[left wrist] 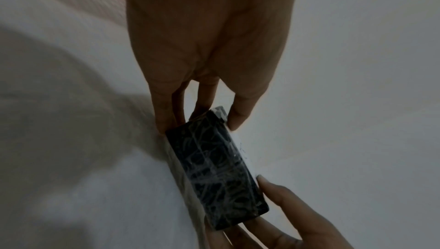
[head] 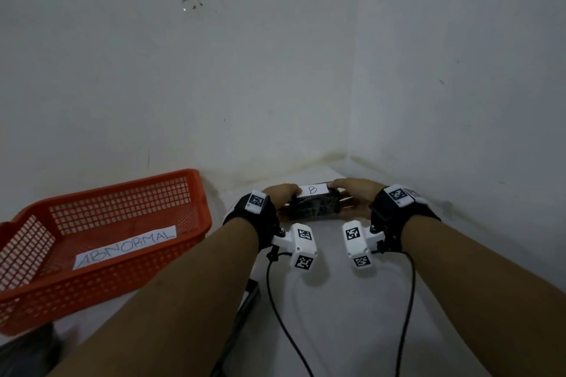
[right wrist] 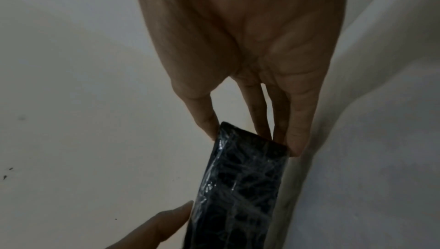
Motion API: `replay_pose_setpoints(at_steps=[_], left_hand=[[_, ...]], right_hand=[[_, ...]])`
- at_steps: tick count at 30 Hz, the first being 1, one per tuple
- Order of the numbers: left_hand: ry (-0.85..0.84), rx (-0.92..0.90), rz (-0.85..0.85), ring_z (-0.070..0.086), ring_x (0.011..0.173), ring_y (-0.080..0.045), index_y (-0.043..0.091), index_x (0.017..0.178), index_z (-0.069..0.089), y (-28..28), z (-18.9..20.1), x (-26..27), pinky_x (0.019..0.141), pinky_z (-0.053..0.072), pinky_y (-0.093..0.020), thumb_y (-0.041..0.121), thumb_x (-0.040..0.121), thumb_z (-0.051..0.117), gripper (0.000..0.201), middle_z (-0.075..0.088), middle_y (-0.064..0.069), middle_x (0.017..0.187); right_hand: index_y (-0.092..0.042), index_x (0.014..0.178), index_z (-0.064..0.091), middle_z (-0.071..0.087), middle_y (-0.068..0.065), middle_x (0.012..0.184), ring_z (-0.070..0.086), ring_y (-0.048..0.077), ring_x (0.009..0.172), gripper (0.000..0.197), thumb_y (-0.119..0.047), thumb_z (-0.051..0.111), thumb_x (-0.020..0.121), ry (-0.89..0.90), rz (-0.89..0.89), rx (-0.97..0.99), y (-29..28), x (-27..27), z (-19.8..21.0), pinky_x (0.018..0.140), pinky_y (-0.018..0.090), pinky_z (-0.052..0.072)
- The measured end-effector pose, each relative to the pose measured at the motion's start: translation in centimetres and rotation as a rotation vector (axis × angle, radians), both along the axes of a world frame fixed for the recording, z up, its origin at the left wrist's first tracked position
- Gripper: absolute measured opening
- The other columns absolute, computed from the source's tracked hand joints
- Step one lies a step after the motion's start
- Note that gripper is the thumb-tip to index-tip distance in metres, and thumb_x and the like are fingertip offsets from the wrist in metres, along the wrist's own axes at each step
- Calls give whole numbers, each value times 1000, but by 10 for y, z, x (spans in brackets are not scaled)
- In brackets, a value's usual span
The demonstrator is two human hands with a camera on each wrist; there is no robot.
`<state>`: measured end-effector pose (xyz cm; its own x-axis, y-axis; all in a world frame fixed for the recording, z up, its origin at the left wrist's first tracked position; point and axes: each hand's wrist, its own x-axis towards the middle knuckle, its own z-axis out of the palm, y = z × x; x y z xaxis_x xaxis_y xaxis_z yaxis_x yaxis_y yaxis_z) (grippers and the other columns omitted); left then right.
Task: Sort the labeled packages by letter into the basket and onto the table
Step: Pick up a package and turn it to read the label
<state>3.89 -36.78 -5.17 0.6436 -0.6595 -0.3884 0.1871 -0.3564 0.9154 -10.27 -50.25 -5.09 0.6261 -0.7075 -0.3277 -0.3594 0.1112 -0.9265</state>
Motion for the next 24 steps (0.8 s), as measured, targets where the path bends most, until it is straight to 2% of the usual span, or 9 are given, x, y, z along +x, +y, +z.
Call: replay_pose_setpoints(at_steps=[2,4,8,12,16,18,21,23,24], left_hand=[[-22,37,-3,67,108,-42,4,92,66,-11,-12,15,88,56,-63,22,75,74,26,65,-20,109],[-17,62,-16,69,104,-42,2,97,68,-17,-18,22,86,56,-63,25,64,76,42,66,-23,117],[-32,49,13,69,87,-36,1,105,65,-2,3,-6,90,54,-64,20,84,74,30,64,-21,99],[-52,48,50,67,102,-42,3,103,68,-4,-2,-5,86,56,-64,21,83,78,28,65,-22,115],[-90,63,54,69,98,-41,4,97,66,-3,-2,-5,86,57,-61,28,87,76,27,66,-17,97],[-98,61,50,67,90,-39,4,87,63,-1,-1,-6,90,57,-59,31,90,74,28,63,-17,91],[-167,87,53,61,85,-33,4,97,61,3,0,-2,95,56,-52,34,89,73,34,60,-16,91],[-202,81,42,59,79,-33,1,106,66,8,5,-2,90,59,-46,28,87,74,34,61,-15,88],[-227,76,26,58,74,-32,-1,112,69,11,9,-2,82,60,-39,24,86,74,36,60,-15,90]], right_hand=[[-9,109,69,67,9,93,66,24,75,23,-28,68,95,46,0,-15,-3,2,-2,50,30,53],[-6,110,69,69,10,92,66,25,74,24,-24,68,95,76,-8,-24,-8,4,-3,53,32,54],[-1,112,70,71,12,92,68,28,75,28,-21,70,93,104,-27,-47,-14,8,-7,57,35,55],[-1,107,69,70,12,92,68,28,75,22,-20,69,94,114,-38,-79,-14,11,-9,56,35,54],[-2,94,67,69,13,88,67,27,72,11,-14,69,93,128,-44,-99,-11,9,-5,57,36,55],[-4,91,67,69,14,94,67,28,74,10,-14,70,92,118,-43,-96,-11,7,-6,63,38,57],[-3,91,67,68,16,103,69,31,86,18,-19,74,89,88,-75,-137,-11,2,-3,82,45,61],[3,92,66,68,21,99,69,36,87,26,-21,75,89,85,-129,-245,-5,-5,5,93,55,60],[8,93,67,70,24,98,68,37,84,30,-21,74,88,97,-144,-327,0,-9,12,93,57,59]])
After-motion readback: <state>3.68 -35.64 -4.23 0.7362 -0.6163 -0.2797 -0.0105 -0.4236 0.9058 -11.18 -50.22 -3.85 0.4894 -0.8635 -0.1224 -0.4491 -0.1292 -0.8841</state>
